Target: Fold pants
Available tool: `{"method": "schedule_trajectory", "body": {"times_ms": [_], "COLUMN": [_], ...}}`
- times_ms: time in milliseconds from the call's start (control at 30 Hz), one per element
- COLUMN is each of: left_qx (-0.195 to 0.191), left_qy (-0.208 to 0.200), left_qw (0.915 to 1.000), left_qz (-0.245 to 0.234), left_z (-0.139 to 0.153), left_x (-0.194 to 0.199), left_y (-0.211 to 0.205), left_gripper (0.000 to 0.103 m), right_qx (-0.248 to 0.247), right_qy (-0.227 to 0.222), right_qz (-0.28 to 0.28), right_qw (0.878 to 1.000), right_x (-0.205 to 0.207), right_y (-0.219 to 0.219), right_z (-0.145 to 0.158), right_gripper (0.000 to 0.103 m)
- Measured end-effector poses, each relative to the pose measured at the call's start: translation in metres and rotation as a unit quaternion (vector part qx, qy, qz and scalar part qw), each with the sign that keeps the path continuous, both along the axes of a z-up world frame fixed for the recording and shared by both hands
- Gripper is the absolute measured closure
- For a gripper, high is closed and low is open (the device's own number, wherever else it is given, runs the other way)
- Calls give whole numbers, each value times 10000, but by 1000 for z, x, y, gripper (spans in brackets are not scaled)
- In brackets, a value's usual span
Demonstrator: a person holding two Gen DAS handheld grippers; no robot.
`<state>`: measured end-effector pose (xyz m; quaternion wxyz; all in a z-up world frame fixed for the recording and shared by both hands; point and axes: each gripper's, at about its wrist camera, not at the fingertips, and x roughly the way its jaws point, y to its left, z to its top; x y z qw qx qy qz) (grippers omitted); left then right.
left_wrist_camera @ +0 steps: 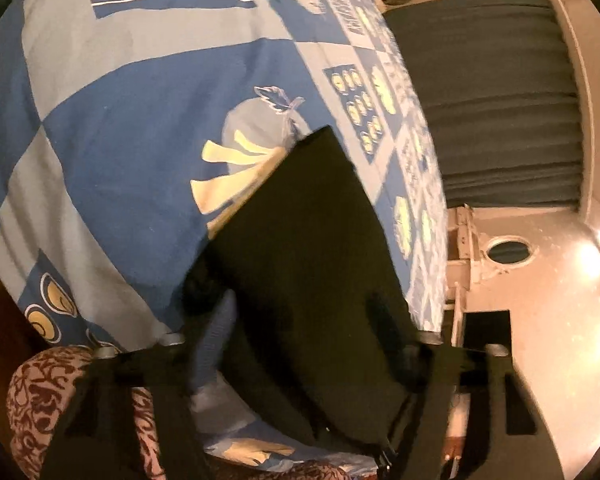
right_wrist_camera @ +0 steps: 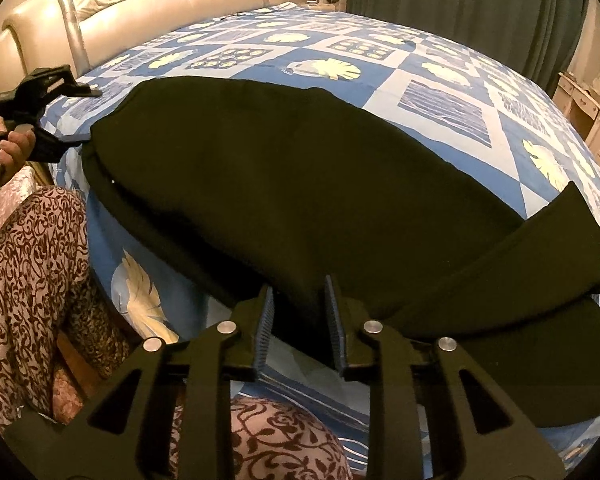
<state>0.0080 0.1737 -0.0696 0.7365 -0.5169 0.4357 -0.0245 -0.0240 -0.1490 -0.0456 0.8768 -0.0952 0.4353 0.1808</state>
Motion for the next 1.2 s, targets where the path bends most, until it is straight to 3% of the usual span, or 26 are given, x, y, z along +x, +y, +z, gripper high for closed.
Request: {"method": "schedule_trajectory", "body": {"times_ms": [33,100,200,333,567,667,767,867,967,1033,1067,1100,1133,1200], "left_qx": [38,-75,-185,-116,-49,32,163,278,705,1094,1211,1344,1392,1395], "left_qy": [135,324,356,235,128,206,420,422,128,-41,-91,-147,-164,-146], "left_qw": [9999,9994,9991,9996,9999,9997,9987,9980,9947,9902,9891,9877,9873,9875], "left_qz": [46,103,124,54,-79,-134,-254,-392,-739,-865,-837,-788,-743,-717], "left_z": [-2,-10,-12,-2,12,9,-5,-9,13,32,37,43,45,40], "left_x": [1,2,-1,-4,-15,-22,-25,-24,-26,-29,-29,-26,-23,-2], "left_y": [1,5,9,8,3,4,5,5,3,6,10,17,22,34], "left_gripper": [74,89,92,93,93,94,93,93,89,84,83,77,66,54], "right_qx": [-18,-59,-185,-348,-360,-318,-398,-299,402,901,1222,1421,1605,2252], "right_qy": [-4,-32,-85,-195,-683,-592,-231,73,216,334,355,310,304,496], "right_qz": [7,22,74,52,-33,-3,95,116,20,40,55,56,66,50], "right_qw": [10000,10000,9998,9992,9970,9977,9989,9995,9990,9954,9919,9894,9865,9730], "right_x": [0,1,2,2,-9,-14,-16,-16,-9,2,13,22,33,74], "right_y": [1,2,6,7,3,1,-1,-2,-14,-22,-27,-31,-33,-41], "right_z": [-1,-2,-4,-1,29,28,6,-10,6,20,32,40,47,58], "right_gripper": [78,78,79,92,94,94,94,89,77,51,45,37,36,26]}}
